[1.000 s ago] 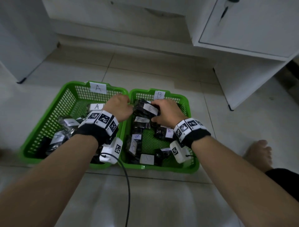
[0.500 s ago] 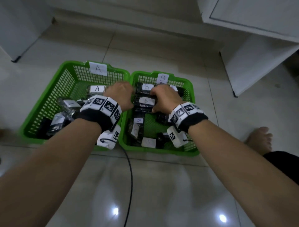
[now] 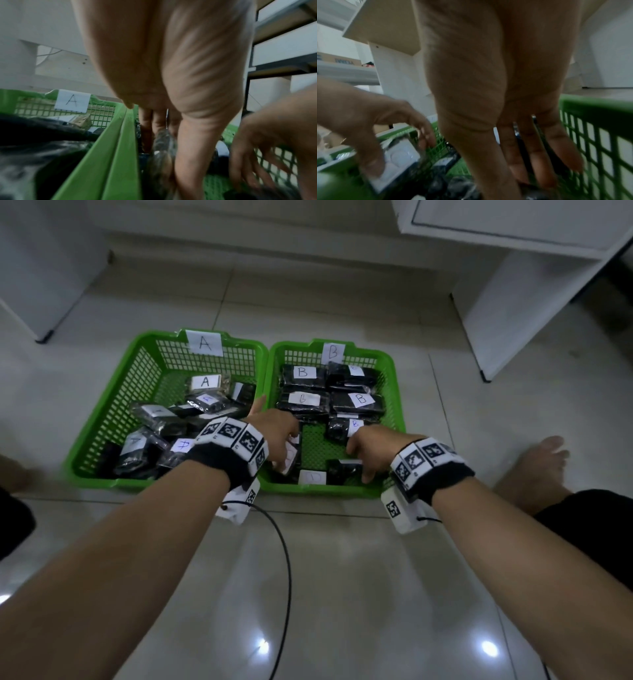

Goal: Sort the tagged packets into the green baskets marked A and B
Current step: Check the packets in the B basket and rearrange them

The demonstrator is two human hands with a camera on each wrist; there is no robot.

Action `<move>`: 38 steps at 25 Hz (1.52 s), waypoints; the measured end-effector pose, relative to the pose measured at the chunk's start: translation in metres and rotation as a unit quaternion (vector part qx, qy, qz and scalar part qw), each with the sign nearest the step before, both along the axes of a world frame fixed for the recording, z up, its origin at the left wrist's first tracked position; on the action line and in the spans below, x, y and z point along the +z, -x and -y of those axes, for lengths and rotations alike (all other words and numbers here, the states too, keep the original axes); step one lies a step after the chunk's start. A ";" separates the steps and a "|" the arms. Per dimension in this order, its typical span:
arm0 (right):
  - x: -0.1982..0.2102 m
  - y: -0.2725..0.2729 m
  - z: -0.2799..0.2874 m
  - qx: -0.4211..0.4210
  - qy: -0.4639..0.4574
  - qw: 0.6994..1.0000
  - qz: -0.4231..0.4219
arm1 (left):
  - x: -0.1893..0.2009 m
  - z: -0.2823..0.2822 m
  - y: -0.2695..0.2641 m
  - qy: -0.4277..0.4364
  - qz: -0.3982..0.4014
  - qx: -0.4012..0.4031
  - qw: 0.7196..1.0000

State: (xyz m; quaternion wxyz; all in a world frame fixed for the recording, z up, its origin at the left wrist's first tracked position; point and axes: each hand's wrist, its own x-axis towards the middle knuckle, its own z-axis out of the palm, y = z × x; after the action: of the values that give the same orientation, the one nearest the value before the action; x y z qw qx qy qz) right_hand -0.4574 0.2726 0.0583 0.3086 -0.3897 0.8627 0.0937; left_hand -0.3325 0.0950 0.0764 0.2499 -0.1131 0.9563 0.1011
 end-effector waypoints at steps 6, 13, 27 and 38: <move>0.012 0.005 0.003 -0.044 0.085 0.993 0.072 | 0.026 0.041 -0.002 -0.236 -0.239 0.211 0.918; 0.022 0.021 0.002 -0.163 0.328 0.925 0.101 | 0.027 0.045 0.002 -0.468 -0.243 0.395 0.752; 0.046 0.052 -0.015 -0.235 0.376 0.896 0.025 | 0.020 0.036 0.025 -0.491 -0.243 0.464 0.696; 0.016 0.032 0.003 -0.083 0.186 0.979 -0.002 | -0.008 0.047 0.020 -0.476 -0.241 0.455 0.713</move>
State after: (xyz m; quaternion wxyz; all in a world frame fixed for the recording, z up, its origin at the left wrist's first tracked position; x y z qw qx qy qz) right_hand -0.4897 0.2695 0.0748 0.2358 -0.3666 0.8952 -0.0932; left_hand -0.3523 0.0479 0.0685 -0.0444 -0.3722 0.6424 0.6685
